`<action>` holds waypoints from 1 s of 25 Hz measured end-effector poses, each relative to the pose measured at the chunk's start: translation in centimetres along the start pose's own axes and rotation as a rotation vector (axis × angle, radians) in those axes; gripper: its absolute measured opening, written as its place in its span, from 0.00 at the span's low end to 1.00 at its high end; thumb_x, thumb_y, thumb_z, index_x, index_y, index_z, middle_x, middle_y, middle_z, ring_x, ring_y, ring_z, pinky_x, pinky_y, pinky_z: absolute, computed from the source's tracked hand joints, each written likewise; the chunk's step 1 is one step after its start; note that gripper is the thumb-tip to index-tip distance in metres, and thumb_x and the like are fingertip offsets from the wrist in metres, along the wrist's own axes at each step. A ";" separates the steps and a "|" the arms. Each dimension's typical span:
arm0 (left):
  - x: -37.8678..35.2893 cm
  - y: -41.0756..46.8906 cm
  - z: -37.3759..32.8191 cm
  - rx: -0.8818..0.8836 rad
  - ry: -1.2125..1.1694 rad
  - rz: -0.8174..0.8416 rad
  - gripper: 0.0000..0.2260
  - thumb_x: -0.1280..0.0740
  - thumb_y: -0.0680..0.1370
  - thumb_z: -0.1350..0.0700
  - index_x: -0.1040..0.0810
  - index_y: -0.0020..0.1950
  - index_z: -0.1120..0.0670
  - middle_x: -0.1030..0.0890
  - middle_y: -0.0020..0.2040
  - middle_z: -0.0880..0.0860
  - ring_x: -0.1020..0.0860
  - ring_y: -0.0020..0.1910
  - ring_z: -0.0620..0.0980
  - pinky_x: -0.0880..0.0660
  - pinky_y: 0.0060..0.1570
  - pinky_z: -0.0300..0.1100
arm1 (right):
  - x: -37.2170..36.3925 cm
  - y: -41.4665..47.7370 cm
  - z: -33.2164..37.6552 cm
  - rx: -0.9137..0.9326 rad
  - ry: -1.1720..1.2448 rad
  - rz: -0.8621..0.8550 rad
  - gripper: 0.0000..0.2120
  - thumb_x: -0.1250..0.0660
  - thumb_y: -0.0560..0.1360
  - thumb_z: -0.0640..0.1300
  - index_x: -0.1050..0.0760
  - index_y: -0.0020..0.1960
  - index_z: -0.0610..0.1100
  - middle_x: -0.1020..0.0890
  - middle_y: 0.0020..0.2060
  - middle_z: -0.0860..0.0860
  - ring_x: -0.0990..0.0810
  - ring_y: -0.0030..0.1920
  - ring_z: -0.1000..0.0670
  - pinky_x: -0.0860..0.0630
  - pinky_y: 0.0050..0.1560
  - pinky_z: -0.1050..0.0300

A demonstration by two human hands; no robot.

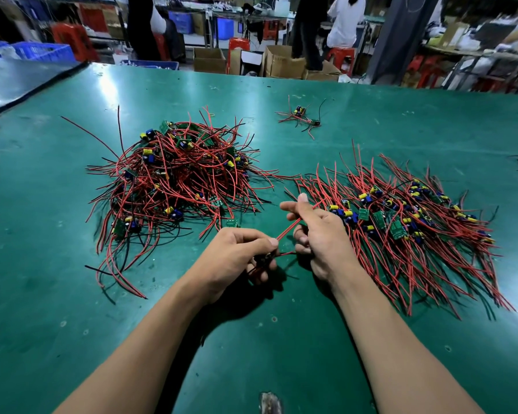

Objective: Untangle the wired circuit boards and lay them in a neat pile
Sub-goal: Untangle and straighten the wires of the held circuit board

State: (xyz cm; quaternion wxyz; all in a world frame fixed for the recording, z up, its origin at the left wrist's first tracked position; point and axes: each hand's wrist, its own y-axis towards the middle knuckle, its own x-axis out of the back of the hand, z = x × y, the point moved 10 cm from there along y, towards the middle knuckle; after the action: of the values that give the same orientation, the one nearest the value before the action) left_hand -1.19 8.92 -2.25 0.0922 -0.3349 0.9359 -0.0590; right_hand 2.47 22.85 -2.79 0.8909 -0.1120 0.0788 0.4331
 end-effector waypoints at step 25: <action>0.2 0.0 0.1 0.038 0.046 -0.016 0.09 0.32 0.77 0.61 0.20 0.37 0.58 0.21 0.30 0.57 0.26 0.24 0.51 0.30 0.25 0.35 | 1.1 -0.1 -0.2 0.010 -0.047 -0.099 0.17 0.33 0.80 0.54 0.16 0.40 0.43 0.23 0.27 0.53 0.37 0.20 0.57 0.43 0.19 0.66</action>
State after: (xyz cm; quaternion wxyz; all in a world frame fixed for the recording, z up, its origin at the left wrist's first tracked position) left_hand -1.33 8.72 -2.36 0.0764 -0.3391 0.9338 -0.0853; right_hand 3.17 23.59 -3.23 0.9134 -0.1008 0.0542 0.3906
